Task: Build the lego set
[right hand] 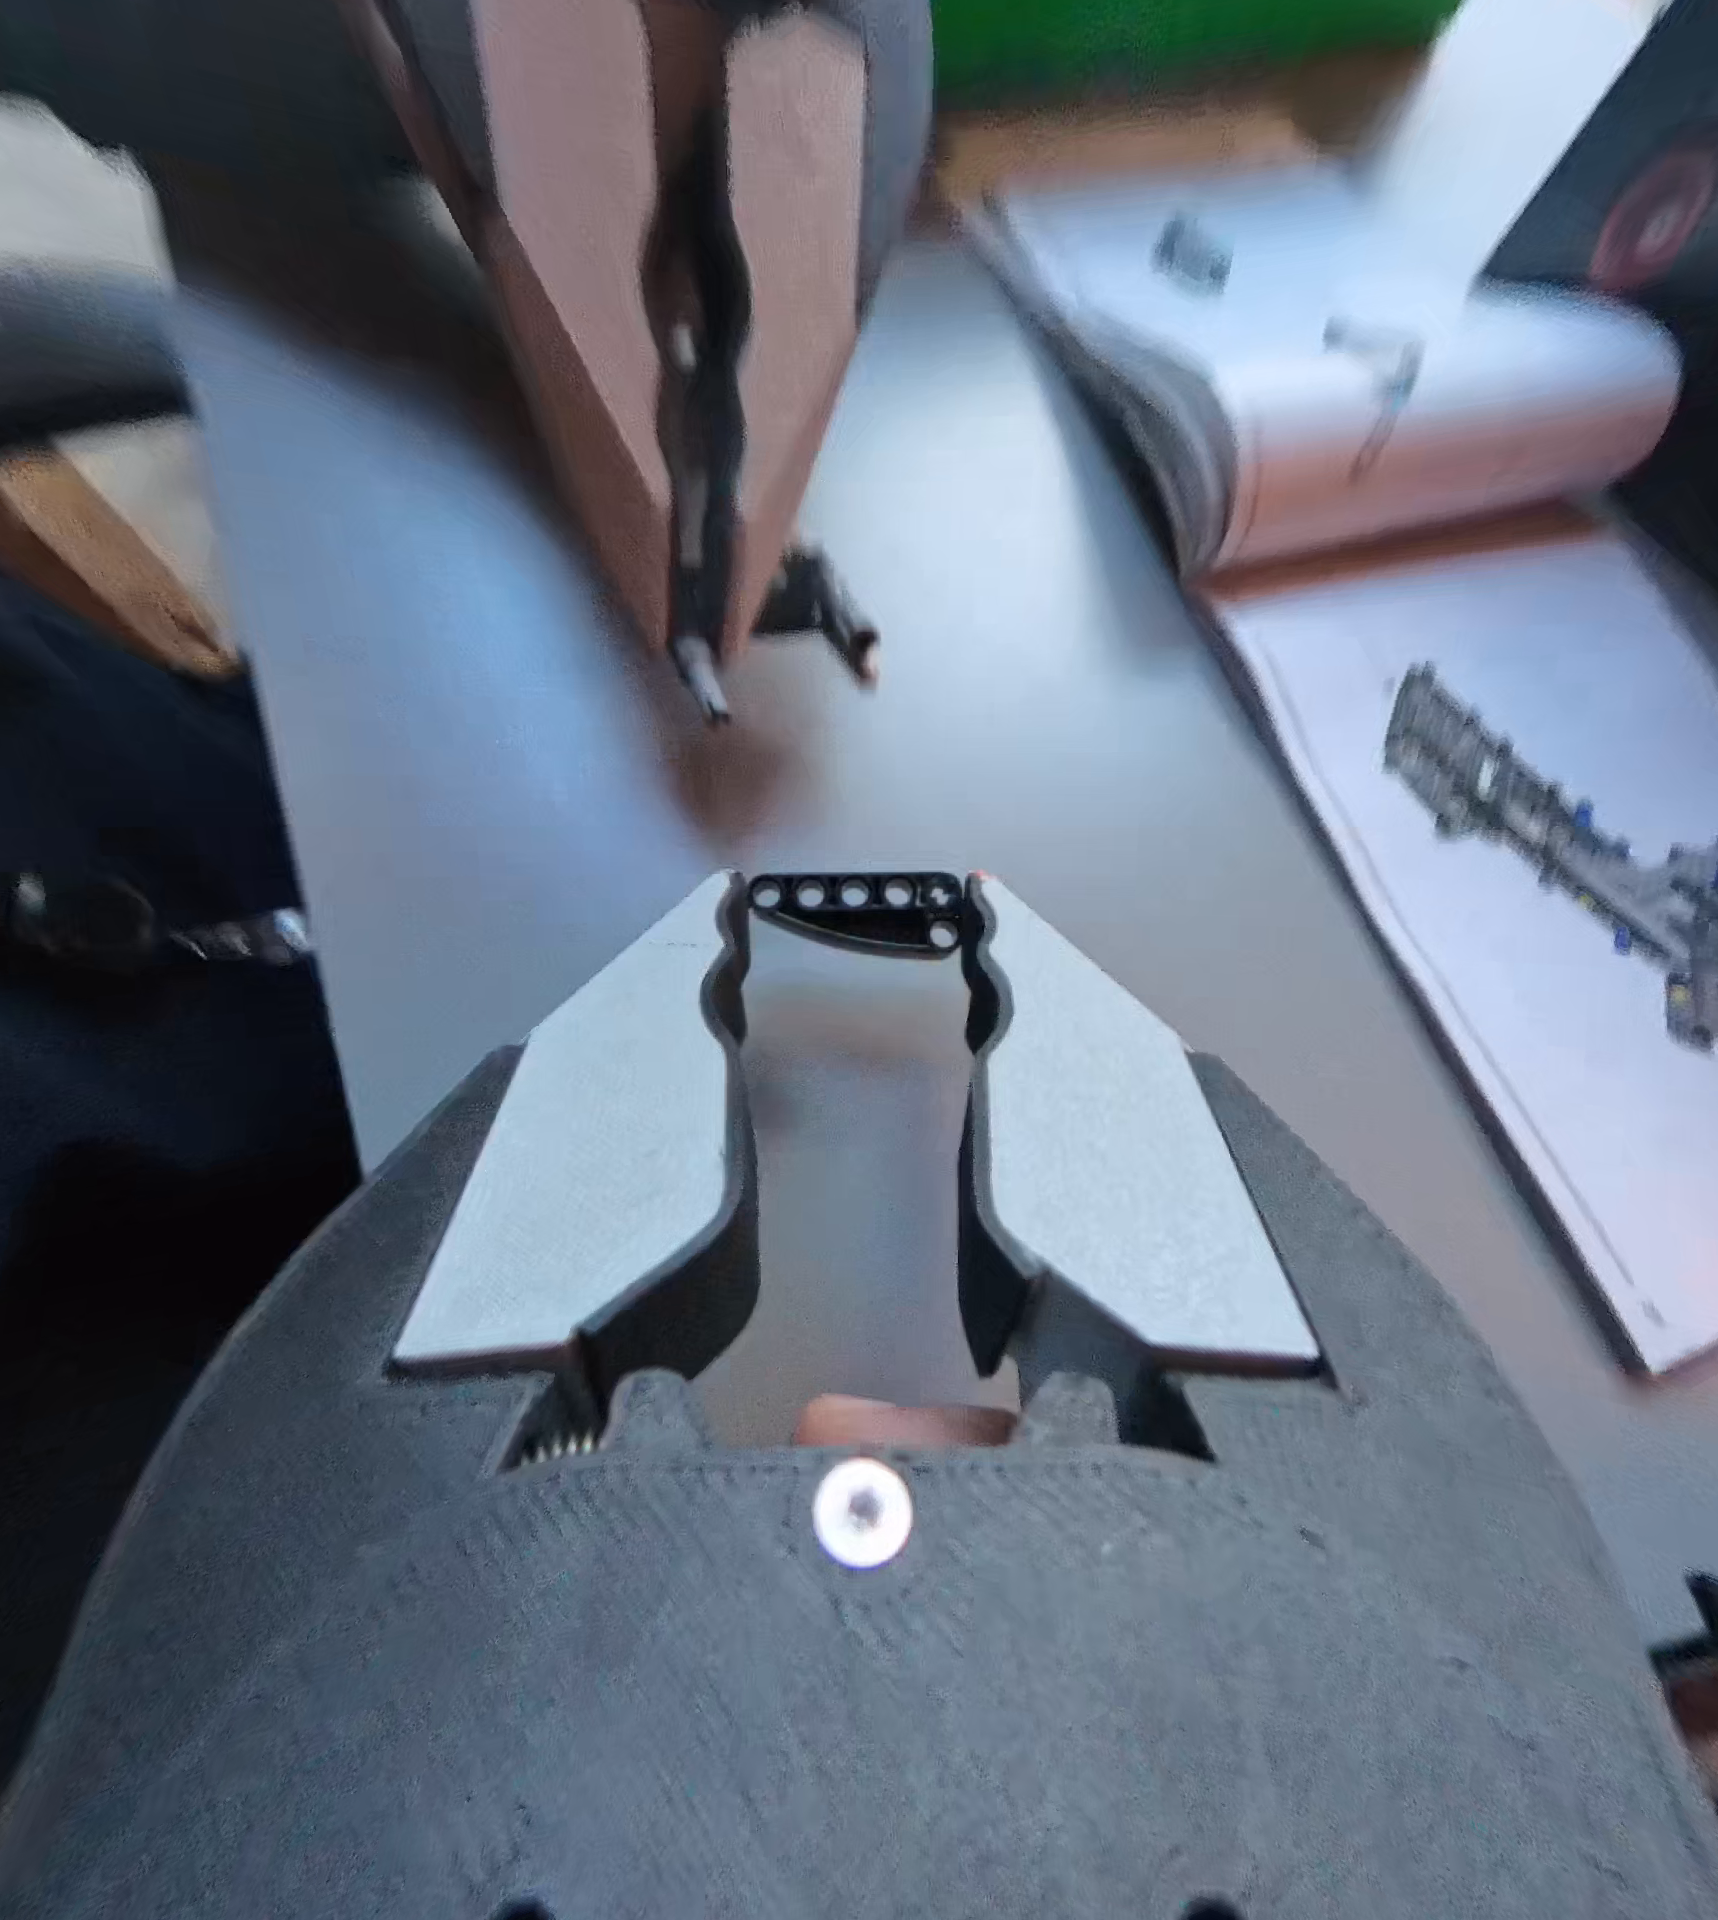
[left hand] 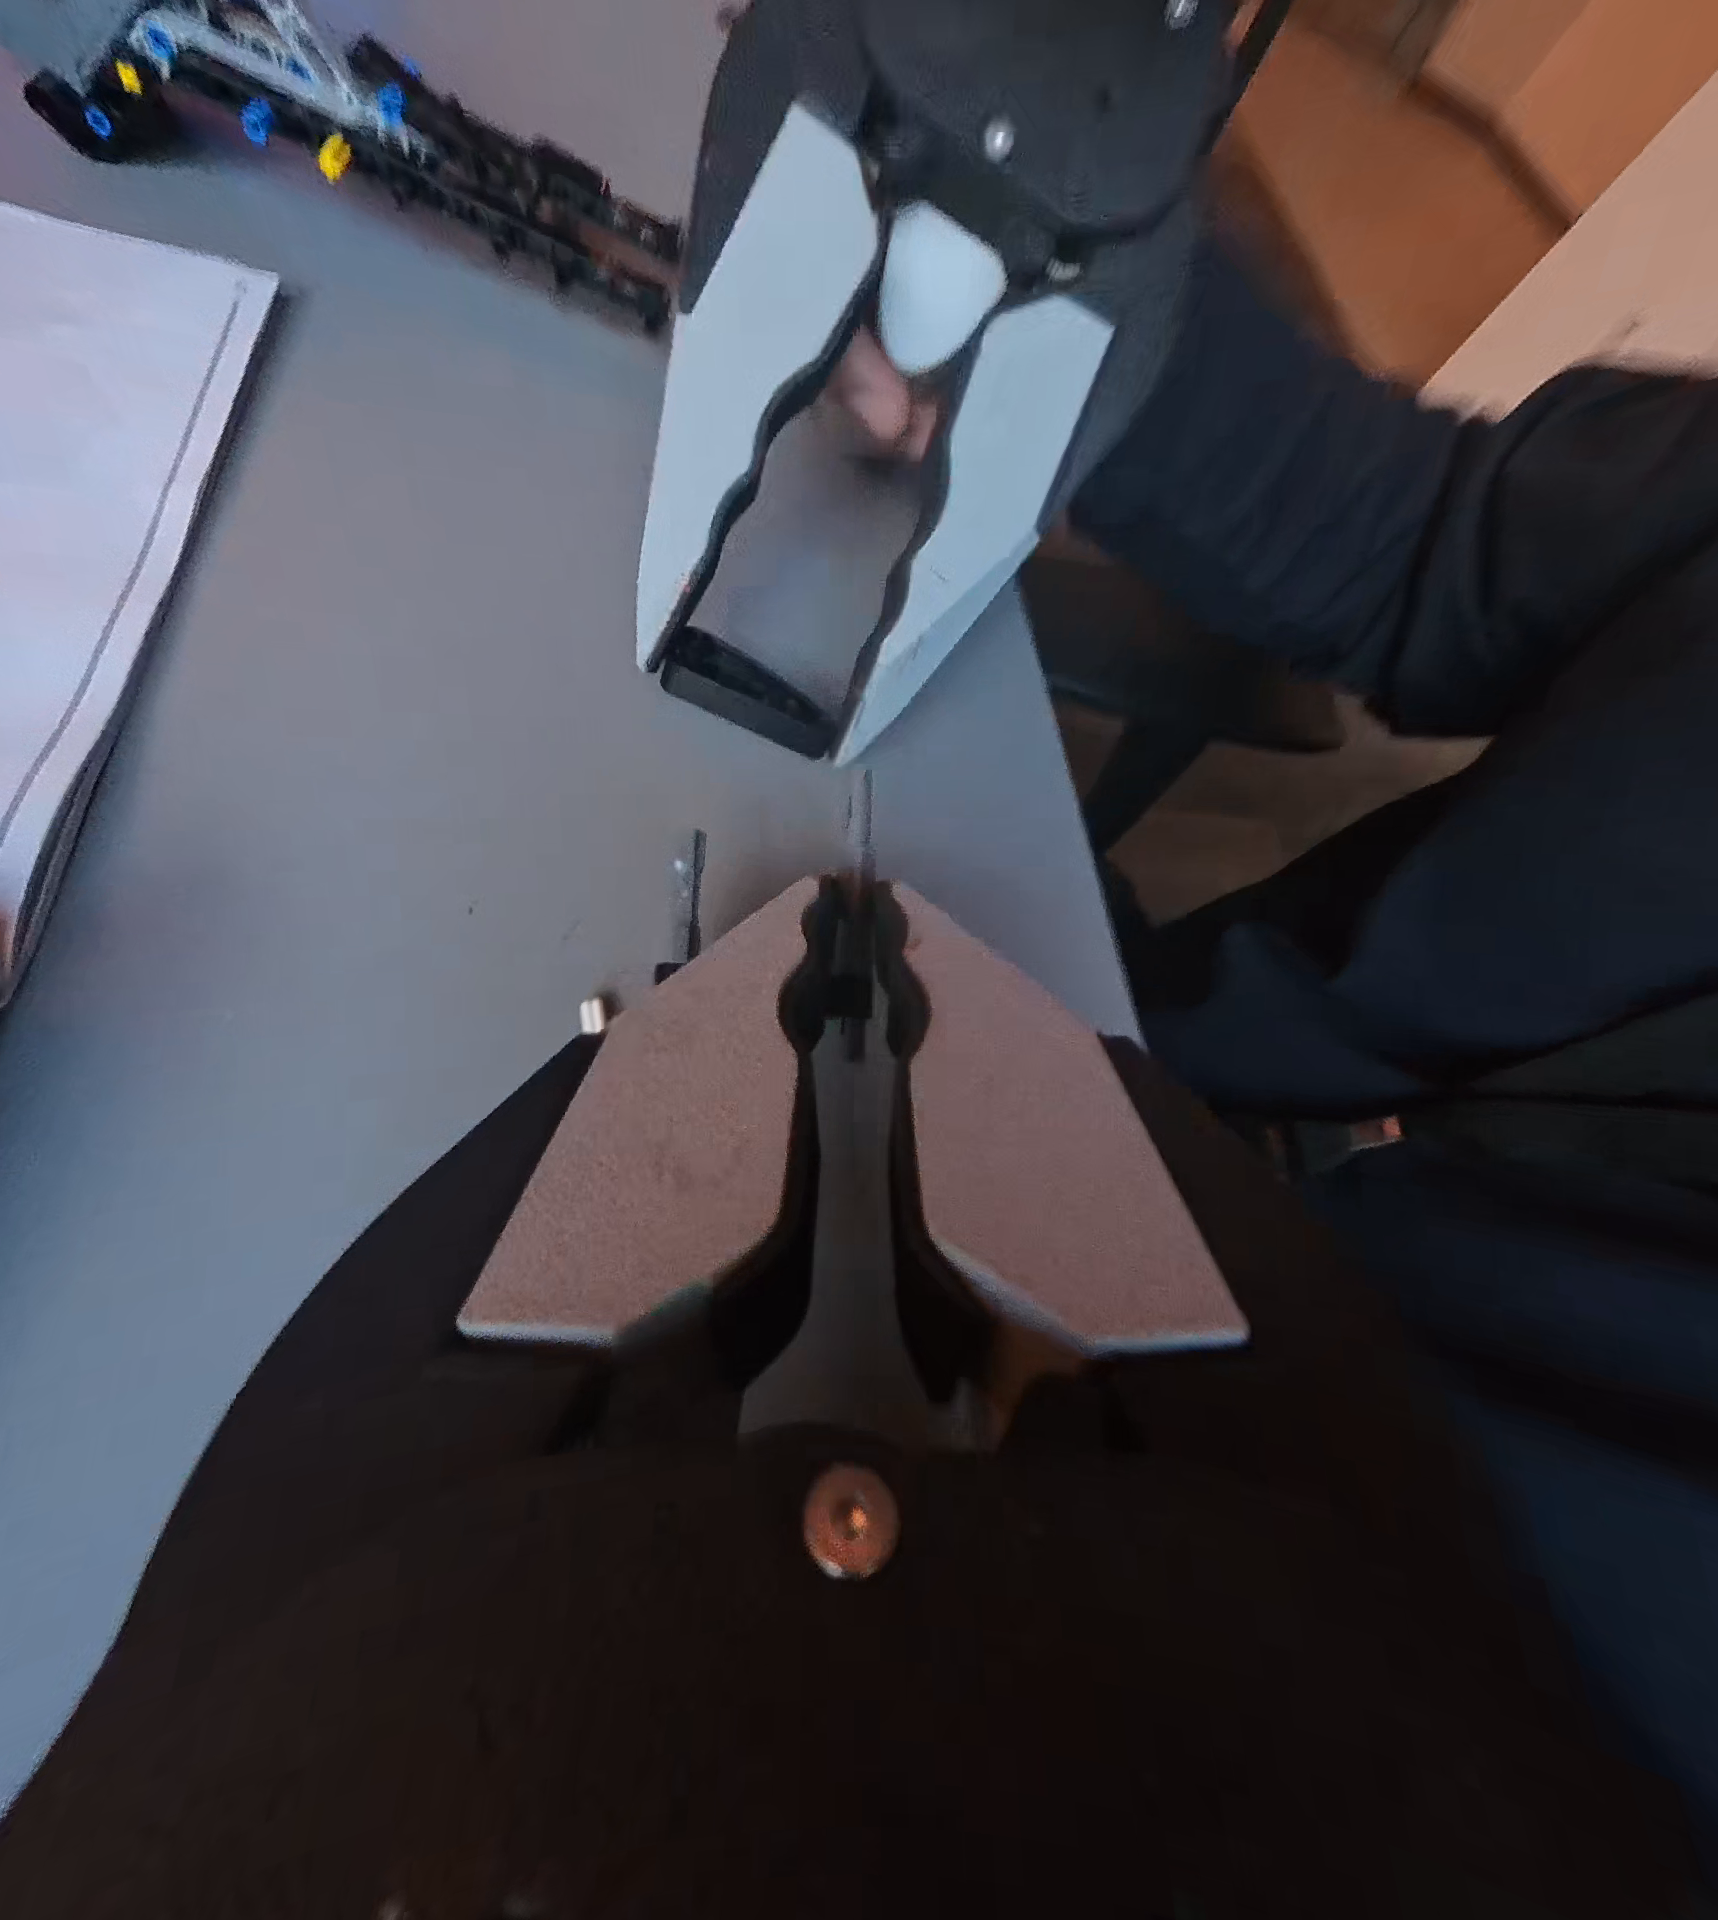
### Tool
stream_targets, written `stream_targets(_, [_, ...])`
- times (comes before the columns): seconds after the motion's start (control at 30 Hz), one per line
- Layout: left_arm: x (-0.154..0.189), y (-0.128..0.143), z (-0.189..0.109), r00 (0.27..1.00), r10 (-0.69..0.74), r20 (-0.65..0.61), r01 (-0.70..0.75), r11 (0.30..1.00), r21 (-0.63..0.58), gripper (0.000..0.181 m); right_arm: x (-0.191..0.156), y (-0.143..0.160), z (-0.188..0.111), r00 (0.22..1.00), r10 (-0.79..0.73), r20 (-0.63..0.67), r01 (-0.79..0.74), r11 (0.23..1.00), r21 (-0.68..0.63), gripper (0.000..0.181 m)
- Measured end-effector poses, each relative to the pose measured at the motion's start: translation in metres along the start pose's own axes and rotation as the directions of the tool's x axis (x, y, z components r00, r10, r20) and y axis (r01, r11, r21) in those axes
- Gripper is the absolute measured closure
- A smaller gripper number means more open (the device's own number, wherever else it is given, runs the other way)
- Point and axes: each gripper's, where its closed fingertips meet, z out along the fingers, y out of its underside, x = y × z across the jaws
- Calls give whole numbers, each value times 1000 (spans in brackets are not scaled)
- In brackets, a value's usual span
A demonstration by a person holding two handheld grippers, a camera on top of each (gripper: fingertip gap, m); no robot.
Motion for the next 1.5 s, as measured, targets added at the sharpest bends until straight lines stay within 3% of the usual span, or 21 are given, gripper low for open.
stream_targets(0.1, [11,-19,-9,992,-54,-111,68,989,131,178,-9,-45,-17,986,89,144,-128,947,294,144])
stream_targets(0.2, [14,-29,-15,983,-88,-161,120,973,200,178,-9,-67,-25,930,192,315,-313,861,401,144])
stream_targets(0.43, [15,-53,-34,945,-164,-283,263,895,360,179,8,-85,-32,742,338,579,-625,660,416,144])
stream_targets(0.6, [4,-55,-35,935,-232,-269,323,872,369,179,22,-89,-34,599,385,702,-773,507,382,144])
stream_targets(0.8, [1,-58,-40,912,-271,-307,380,839,389,178,23,-90,-21,616,413,671,-759,538,366,143])
stream_targets(1.5, [-1,-52,-34,894,-317,-318,421,838,347,178,21,-87,-13,679,420,602,-704,607,370,144])
